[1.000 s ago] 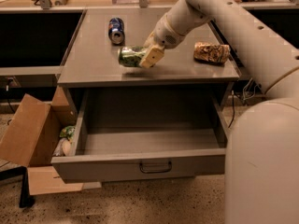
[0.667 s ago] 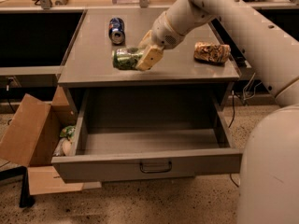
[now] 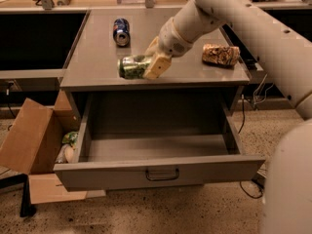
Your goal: Place green can into top drawer
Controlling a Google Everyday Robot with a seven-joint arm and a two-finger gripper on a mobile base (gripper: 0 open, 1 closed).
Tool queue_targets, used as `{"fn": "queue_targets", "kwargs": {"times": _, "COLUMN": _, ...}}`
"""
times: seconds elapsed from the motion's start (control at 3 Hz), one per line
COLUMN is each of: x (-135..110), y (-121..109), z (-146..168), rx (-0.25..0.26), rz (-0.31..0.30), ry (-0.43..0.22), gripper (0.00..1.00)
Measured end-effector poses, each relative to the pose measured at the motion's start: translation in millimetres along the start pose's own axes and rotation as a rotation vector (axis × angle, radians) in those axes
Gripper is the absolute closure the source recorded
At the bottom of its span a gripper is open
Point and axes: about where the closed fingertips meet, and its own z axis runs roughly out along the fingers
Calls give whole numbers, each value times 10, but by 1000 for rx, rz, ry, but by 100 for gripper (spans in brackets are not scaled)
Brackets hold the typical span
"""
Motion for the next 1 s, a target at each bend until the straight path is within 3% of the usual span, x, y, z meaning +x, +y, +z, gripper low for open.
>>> {"fn": "queue_targets", "kwargs": {"times": 0.33, "x": 122, "y": 399, "z": -138, "rx": 90, "rz": -105, "ry": 60, "gripper": 100}}
{"fn": "queue_targets", "kwargs": {"times": 0.67, "x": 357, "y": 773, "z": -18, "rx": 97, "rz": -119, "ry": 108, "gripper": 100}}
{"fn": "queue_targets", "kwargs": {"times": 1.0, "x": 611, "y": 1065, "z": 209, "rx": 49, "rz": -114, "ry": 163, "gripper": 100}}
